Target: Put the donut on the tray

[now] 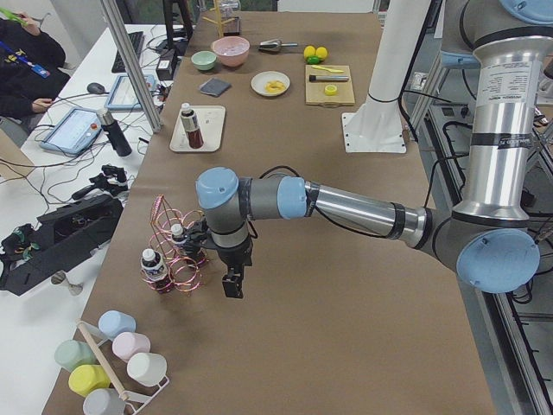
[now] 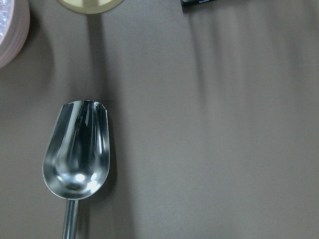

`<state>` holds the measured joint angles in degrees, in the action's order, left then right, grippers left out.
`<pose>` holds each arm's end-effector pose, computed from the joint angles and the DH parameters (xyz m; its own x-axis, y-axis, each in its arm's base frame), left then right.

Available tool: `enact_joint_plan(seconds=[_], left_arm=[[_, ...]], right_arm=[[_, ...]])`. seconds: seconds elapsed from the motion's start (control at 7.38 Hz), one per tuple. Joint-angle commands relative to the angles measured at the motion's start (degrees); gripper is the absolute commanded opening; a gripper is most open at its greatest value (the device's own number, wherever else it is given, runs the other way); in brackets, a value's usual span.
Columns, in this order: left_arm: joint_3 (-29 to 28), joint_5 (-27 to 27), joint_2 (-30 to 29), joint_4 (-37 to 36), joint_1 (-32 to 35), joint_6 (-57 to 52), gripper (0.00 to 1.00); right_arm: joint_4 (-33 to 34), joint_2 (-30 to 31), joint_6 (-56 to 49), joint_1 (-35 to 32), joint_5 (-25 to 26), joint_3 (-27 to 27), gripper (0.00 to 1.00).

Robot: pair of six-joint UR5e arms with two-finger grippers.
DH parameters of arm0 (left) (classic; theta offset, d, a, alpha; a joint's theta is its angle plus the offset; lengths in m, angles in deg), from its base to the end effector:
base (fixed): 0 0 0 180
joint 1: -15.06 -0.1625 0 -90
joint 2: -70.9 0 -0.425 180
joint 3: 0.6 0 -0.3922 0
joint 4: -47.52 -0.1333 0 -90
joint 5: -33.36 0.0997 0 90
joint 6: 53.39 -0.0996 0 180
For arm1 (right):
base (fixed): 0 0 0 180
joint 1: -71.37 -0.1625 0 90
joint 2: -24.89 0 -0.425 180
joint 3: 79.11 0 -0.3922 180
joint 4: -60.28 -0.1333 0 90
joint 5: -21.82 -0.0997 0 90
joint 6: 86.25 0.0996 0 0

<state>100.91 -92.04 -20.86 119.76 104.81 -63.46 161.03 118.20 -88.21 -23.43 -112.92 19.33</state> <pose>-0.0735 -0.4881 0.5860 0.8020 0.1332 -0.5823 -0.1468 0.9889 0.0239 0.1013 -0.4515 0.6319 0.7045 0.0941 0.7034 -0.0592 0.9955 -0.0739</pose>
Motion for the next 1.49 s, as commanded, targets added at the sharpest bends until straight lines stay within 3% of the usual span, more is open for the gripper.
enact_joint_plan(seconds=[0.0,1.36], left_arm=[[0.0,-0.02,0.0,-0.08,-0.19,0.04,0.98],[0.0,0.07,-0.08,0.0,-0.19,0.22,0.98]], right_arm=[[-0.21,0.47,-0.5,-0.04,-0.08,0.17,1.0],[-0.3,-0.14,-0.24,0.05,-0.7,0.53,1.0]])
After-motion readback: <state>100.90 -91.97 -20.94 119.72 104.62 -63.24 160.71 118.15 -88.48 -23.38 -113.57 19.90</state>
